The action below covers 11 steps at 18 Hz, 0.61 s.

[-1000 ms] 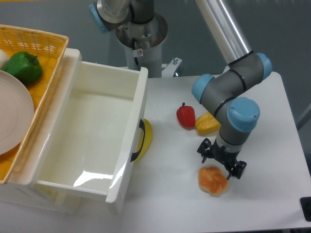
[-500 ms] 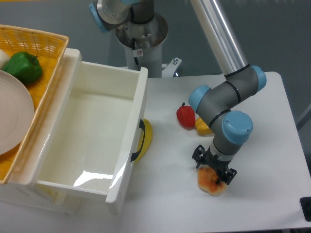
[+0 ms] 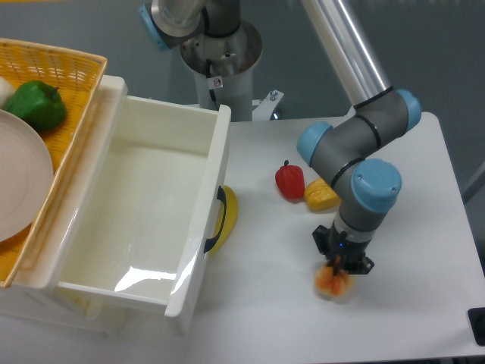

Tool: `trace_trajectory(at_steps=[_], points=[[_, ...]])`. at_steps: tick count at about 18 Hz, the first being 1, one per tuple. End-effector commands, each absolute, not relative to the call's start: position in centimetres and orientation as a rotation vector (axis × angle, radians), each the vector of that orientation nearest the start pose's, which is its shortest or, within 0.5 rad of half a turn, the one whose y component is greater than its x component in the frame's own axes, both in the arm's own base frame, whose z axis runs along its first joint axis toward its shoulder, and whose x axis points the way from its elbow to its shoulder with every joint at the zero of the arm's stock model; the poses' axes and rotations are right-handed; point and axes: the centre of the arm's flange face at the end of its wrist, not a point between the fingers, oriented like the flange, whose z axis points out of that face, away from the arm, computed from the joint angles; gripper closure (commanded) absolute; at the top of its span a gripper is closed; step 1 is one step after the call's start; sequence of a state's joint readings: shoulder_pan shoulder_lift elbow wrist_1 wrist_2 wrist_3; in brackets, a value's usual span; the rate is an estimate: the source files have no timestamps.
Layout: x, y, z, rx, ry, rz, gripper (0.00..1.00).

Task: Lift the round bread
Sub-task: 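Lift the grasped bread roll up off the table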

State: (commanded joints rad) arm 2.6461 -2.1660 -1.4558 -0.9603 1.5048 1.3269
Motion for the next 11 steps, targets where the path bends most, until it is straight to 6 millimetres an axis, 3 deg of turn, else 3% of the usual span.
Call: trace_trajectory(at_steps=[2, 7, 11], points=[[-55.1, 45.5, 25.3, -3.005, 0.405, 0.161, 1.00], [-56.8, 45.8, 30.5, -3.050, 0.518, 0.119, 1.00], [-56.8, 45.5, 32.9, -3.072, 0.596, 0.116, 1.00]])
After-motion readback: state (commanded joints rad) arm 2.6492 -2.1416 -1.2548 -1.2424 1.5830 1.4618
